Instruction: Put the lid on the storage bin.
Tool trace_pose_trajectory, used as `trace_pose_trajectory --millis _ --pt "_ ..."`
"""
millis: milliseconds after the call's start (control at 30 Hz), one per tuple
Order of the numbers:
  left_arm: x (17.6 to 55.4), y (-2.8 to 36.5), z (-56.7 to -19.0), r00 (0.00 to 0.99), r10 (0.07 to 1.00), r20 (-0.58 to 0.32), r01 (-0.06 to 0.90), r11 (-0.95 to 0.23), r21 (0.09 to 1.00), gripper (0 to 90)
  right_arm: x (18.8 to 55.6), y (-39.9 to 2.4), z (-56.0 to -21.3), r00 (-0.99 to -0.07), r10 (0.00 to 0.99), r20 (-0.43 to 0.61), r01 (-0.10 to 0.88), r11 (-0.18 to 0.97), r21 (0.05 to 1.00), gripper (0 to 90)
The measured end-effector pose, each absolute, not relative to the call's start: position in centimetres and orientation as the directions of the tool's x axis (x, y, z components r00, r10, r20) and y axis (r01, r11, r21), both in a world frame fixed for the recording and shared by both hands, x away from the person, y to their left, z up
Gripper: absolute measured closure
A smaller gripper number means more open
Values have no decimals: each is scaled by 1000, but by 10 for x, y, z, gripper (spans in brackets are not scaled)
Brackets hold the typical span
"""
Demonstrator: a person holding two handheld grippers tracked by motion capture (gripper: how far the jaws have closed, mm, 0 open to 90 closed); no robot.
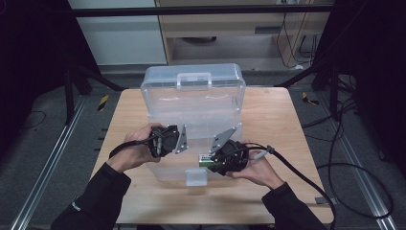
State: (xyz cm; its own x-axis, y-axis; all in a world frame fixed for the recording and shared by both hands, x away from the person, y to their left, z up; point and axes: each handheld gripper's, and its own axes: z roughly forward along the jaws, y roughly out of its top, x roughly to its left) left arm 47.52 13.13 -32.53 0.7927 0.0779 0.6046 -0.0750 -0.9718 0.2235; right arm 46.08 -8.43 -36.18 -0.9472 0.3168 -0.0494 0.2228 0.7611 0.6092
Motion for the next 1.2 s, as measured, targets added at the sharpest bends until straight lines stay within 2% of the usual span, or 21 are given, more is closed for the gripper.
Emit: trace_pose_trajectory --millis 400,900,1200 --pt "474 131 -326 796 77 601 -74 -972 223 796 462 -112 -349 -922 387 -10 259 636 727 742" --pt "473 131 -327 799 79 595 -74 -971 227 793 470 -134 -328 -856 515 47 302 424 854 897" --pt "472 132 -328 802 80 592 -73 -970 230 793 480 -146 -319 -797 601 64 304 308 902 900"
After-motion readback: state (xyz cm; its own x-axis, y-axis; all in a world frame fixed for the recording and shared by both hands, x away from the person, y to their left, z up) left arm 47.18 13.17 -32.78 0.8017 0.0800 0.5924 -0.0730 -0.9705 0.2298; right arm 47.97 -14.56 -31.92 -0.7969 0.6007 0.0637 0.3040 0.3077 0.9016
